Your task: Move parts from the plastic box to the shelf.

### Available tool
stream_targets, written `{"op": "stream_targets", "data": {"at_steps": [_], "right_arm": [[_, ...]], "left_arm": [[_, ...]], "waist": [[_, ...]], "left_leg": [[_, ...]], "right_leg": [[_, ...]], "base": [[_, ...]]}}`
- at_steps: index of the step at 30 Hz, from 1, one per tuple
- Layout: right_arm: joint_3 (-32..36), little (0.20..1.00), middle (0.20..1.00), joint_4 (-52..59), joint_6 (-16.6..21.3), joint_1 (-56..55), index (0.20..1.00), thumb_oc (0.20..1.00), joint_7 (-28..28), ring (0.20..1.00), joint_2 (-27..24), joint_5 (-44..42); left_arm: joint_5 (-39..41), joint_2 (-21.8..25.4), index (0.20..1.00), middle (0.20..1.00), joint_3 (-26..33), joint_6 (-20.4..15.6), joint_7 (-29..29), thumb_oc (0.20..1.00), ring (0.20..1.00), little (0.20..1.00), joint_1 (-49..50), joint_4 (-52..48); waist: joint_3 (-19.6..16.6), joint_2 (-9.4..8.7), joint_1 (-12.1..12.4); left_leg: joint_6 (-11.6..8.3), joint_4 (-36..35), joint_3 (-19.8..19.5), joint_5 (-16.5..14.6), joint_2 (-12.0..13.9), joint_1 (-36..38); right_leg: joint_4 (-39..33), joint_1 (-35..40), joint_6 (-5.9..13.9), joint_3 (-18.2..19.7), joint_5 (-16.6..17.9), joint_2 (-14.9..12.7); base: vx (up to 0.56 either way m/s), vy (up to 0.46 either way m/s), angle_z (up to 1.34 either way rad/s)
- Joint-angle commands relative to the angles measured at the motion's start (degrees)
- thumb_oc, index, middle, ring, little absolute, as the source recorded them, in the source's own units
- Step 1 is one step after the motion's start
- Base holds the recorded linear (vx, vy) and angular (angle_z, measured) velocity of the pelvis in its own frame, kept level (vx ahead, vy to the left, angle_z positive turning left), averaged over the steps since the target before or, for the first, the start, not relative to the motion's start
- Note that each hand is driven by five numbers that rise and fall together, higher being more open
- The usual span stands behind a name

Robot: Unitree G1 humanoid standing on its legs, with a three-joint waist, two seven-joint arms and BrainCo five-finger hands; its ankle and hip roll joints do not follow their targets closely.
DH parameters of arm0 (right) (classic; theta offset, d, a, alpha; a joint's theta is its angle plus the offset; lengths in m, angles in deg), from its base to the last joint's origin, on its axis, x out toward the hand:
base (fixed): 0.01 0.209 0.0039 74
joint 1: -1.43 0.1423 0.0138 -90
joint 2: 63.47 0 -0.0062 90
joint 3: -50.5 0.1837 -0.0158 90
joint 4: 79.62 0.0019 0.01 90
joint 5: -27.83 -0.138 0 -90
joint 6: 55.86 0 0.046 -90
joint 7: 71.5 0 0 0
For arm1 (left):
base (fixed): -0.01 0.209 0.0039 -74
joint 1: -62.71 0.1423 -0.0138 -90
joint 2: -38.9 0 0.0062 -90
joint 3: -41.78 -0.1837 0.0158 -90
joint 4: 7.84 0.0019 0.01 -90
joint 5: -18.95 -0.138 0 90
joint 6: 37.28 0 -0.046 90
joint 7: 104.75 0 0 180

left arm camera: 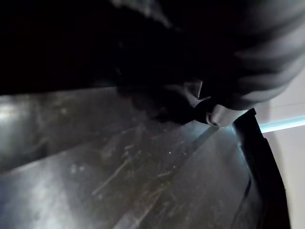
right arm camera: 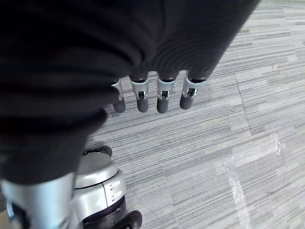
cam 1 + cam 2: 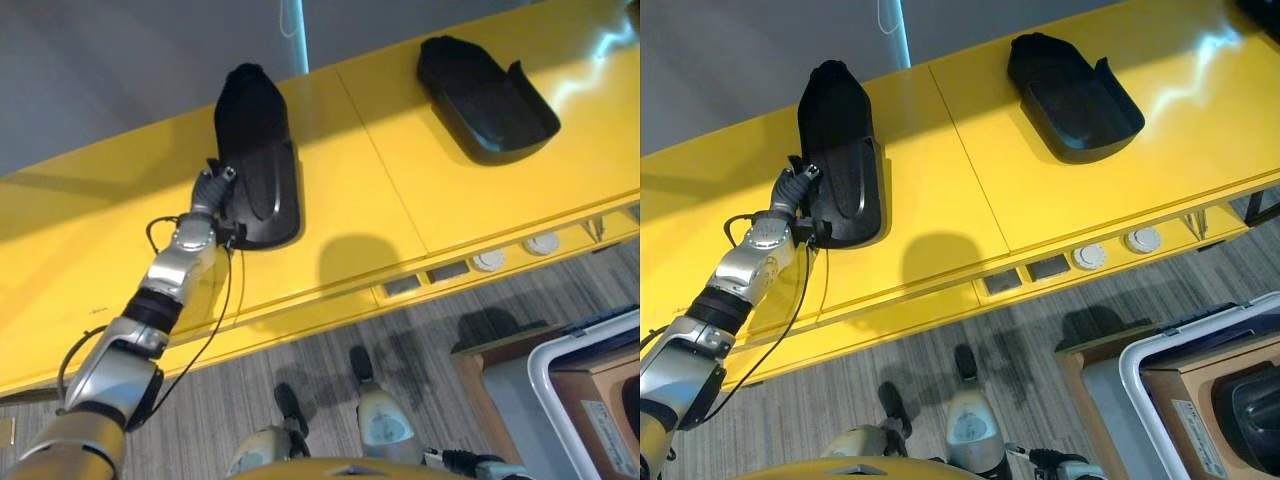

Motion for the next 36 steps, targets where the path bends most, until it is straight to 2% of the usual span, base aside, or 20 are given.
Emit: {"op": "stream_targets", "data": {"at_steps": [1, 3, 4, 5, 6, 18, 20, 25, 28, 32, 36], "right_arm": [[-2.9, 1.0, 1.0, -0.7, -0.7, -0.8, 1.0, 1.0, -0.5, 1.0, 0.4, 0.2], [-3.5, 1.0, 1.0, -0.3, -1.3, -0.3, 1.0, 1.0, -0.8, 1.0, 0.6, -0.3], [-4.0, 1.0, 1.0, -0.1, -1.6, 0.3, 1.0, 1.0, -1.0, 1.0, 0.9, -0.4], [-4.3, 1.0, 1.0, -0.1, -1.9, 0.6, 1.0, 1.0, -1.0, 1.0, 1.0, -0.7], [-4.5, 1.0, 1.0, -0.2, -2.0, 0.8, 1.0, 1.0, -1.1, 1.0, 1.1, -1.1], [-5.1, 1.0, 1.0, -0.5, -2.0, 1.5, 1.0, 1.0, -2.7, 1.0, 2.9, -3.7], [-5.1, 1.0, 1.0, -0.5, -2.4, 1.3, 1.0, 1.0, -2.9, 1.0, 3.2, -3.9], [-5.0, 1.0, 1.0, -1.3, -3.9, 0.3, 1.0, 1.0, -1.5, 1.0, 4.0, -2.6], [-5.3, 1.0, 1.0, -1.5, -4.3, -0.1, 1.0, 1.0, -0.7, 1.0, 4.5, -1.9], [-5.6, 1.0, 1.0, -2.0, -5.4, -0.4, 1.0, 1.0, 0.3, 1.0, 4.5, -1.0], [-5.4, 1.0, 1.0, -2.9, -5.9, -0.6, 1.0, 1.0, 2.1, 1.0, 4.5, 1.3]], "left_arm": [[1.5, 1.7, 0.2, 0.2, -1.0, 1.4, 0.9, 0.2, 0.2, 0.2, -3.0, 3.4], [2.4, 1.3, 0.2, 0.2, -1.6, 2.5, 0.9, 0.2, 0.2, 0.2, -2.9, 3.8], [4.0, 0.7, 0.319, 0.319, -2.0, 3.6, 0.4, 0.319, 0.319, 0.319, -2.6, 4.2], [4.0, 0.2, 0.542, 0.542, -2.0, 4.0, 0.7, 0.542, 0.542, 0.542, -2.2, 4.3], [4.8, -0.2, 1.0, 1.0, -2.2, 4.4, 0.8, 1.0, 1.0, 1.0, -1.5, 3.9], [5.1, -3.1, 1.0, 1.0, -3.5, 9.1, -2.8, 1.0, 1.0, 1.0, 0.4, 1.9], [6.3, -3.9, 1.0, 1.0, -3.6, 8.4, -4.1, 1.0, 1.0, 1.0, 0.7, 3.0], [8.9, -7.0, 1.0, 1.0, -2.8, 7.0, -3.3, 1.0, 1.0, 1.0, 1.1, 5.9], [9.8, -8.8, 1.0, 1.0, -2.6, 6.8, -6.3, 1.0, 1.0, 1.0, 1.5, 6.6], [9.2, -9.1, 1.0, 1.0, -1.9, 5.2, -6.9, 1.0, 1.0, 1.0, 2.2, 8.9], [8.7, -8.7, 1.0, 1.0, -1.6, 5.6, -6.3, 1.0, 1.0, 1.0, 2.6, 10.2]], "waist": [[-1.5, -2.52, -0.4], [-1.2, -2.48, -0.3], [-0.9, -2.46, 0.0], [-0.8, -2.46, 0.2], [-0.8, -2.44, 0.4], [-2.2, -2.38, 1.7], [-2.8, -2.47, 1.7], [-4.7, -2.42, 1.7], [-6.2, -2.27, 1.9], [-7.6, -2.11, 2.2], [-8.4, -1.95, 2.6]], "left_leg": [[-3.07, -0.4, -5.0, 0.6, 3.9, -1.7], [-3.08, -0.4, -5.2, 0.7, 3.9, -1.8], [-3.08, -0.4, -5.4, 0.7, 3.9, -1.9], [-3.1, -0.4, -5.4, 0.8, 3.9, -1.9], [-3.13, -0.4, -5.6, 0.8, 3.9, -1.9], [-3.41, -0.4, -5.3, 0.9, 4.5, -0.8], [-3.52, -0.4, -5.1, 0.8, 4.7, -0.3], [-3.96, -0.4, -4.3, 1.0, 5.7, 1.3], [-4.32, -0.4, -3.8, 1.1, 6.4, 2.1], [-4.74, -0.4, -2.9, 1.5, 7.0, 2.6], [-4.99, -0.4, -2.5, 1.9, 7.4, 3.0]], "right_leg": [[0.6, 1.5, 2.68, 0.2, -3.5, -3.4], [0.5, 1.6, 2.66, 0.1, -3.5, -3.3], [0.4, 1.6, 2.65, 0.0, -3.5, -3.3], [0.3, 1.7, 2.61, -0.1, -3.5, -3.3], [0.2, 1.9, 2.58, -0.3, -3.5, -3.3], [0.2, 3.6, 2.76, -1.6, -3.9, -3.4], [0.2, 4.1, 2.79, -1.7, -4.0, -3.3], [0.2, 5.7, 2.72, -2.1, -4.5, -3.0], [0.2, 6.8, 2.65, -2.5, -5.0, -2.7], [0.2, 7.7, 2.58, -2.9, -5.3, -2.5], [0.2, 8.8, 2.46, -3.4, -5.7, -2.3]], "base": [[-0.04, -0.025, -0.01], [-0.02, -0.015, 0.0], [-0.05, -0.022, 0.01], [-0.07, -0.032, 0.02], [-0.06, -0.029, 0.02], [-0.05, -0.036, 0.05], [-0.01, -0.055, 0.0], [0.01, -0.067, 0.0], [0.0, -0.06, 0.0], [0.0, -0.013, 0.0], [0.0, 0.0, 0.0]]}}
